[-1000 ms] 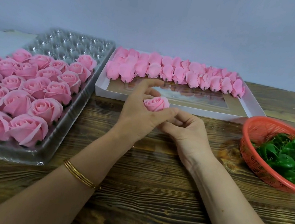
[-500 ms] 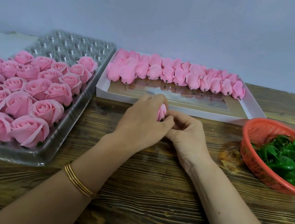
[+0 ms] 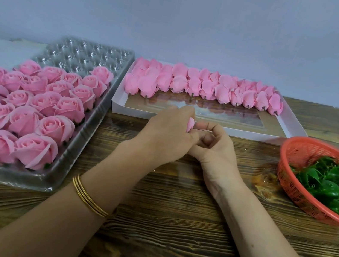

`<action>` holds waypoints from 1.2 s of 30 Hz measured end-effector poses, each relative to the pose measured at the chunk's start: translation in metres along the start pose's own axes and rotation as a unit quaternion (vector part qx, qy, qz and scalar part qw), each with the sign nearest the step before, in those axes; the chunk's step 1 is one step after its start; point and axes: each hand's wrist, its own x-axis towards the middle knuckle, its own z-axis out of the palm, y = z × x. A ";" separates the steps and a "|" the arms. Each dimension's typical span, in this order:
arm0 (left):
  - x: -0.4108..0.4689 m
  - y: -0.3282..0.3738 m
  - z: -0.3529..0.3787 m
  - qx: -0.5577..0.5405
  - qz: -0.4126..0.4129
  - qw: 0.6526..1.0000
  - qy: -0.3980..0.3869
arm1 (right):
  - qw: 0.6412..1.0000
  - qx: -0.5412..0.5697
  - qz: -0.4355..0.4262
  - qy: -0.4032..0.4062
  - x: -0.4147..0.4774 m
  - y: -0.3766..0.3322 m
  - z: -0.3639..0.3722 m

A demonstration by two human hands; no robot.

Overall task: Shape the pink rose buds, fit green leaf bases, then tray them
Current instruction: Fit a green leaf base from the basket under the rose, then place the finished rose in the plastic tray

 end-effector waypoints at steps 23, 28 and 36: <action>0.105 -0.102 -0.161 0.184 -0.151 0.969 0.059 | 1.000 0.021 0.020 0.009 0.001 -0.004 -0.001; 0.104 -0.142 -0.159 0.210 -0.200 0.957 0.017 | 0.999 0.024 0.023 0.010 0.001 -0.004 -0.001; 0.096 -0.169 -0.150 0.214 -0.211 0.953 -0.042 | 0.999 0.022 0.029 0.010 0.002 -0.004 0.000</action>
